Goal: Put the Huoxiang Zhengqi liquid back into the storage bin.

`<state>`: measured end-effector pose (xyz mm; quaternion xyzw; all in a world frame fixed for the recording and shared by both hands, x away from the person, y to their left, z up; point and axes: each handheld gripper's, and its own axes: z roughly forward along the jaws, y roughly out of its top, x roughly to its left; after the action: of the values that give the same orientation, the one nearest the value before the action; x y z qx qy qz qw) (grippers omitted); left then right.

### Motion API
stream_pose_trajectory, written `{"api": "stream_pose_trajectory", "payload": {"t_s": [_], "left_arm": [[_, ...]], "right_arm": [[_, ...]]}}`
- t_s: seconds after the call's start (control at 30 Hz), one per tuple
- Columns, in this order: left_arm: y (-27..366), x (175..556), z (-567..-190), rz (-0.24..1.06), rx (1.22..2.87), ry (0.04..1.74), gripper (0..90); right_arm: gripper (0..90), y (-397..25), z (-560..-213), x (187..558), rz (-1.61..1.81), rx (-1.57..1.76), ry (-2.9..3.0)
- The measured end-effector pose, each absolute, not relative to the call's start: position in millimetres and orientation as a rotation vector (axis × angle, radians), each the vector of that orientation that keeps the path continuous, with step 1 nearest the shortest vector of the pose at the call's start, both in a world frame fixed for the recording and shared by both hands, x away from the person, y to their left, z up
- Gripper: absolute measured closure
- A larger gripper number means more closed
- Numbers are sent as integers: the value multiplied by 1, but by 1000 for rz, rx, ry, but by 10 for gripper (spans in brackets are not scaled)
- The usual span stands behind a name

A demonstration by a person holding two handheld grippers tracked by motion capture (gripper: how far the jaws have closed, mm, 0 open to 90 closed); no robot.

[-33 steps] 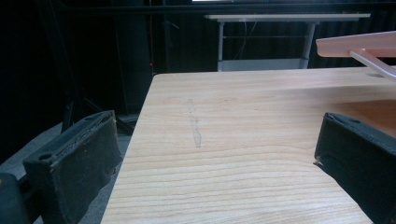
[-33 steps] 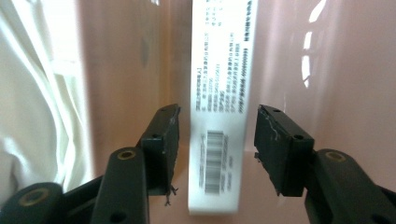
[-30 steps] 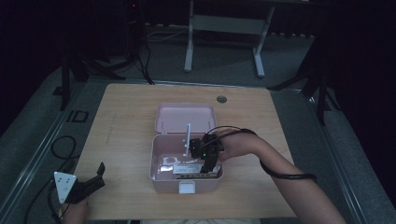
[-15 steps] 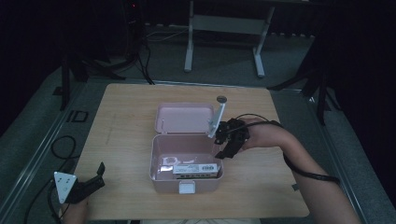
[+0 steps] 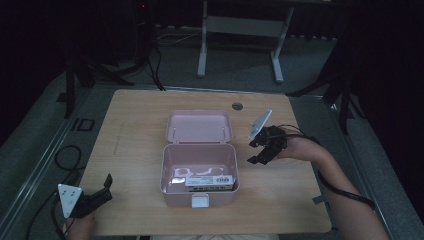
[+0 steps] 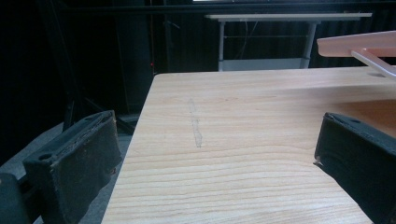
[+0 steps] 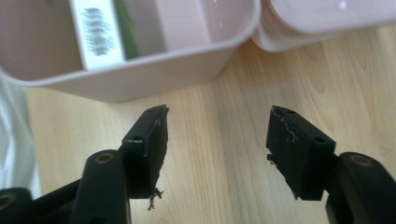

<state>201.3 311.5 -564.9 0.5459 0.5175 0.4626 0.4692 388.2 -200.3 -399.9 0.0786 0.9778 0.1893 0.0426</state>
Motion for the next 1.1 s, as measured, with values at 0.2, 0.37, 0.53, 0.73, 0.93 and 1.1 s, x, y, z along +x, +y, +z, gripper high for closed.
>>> {"api": "stream_pose_trajectory", "payload": {"t_s": [0.2,0.37,0.53,0.73,0.93,1.1], "left_arm": [[312,201,-565,1131,1337,1266,2],[312,201,-565,1129,1337,1268,2],[312,201,-565,1129,1336,1268,2],[312,201,-565,1127,1336,1269,2],[312,202,-565,1126,1336,1269,2],[312,201,-565,1125,1333,1271,2]], "right_arm": [[240,-214,-426,402,663,401,2973],[115,-234,-461,416,761,525,2921],[115,-256,-493,425,986,676,2757],[115,-273,-511,422,1032,732,2554],[112,-291,-523,416,1062,859,2329],[112,-307,-532,411,1080,1001,2189]]}}
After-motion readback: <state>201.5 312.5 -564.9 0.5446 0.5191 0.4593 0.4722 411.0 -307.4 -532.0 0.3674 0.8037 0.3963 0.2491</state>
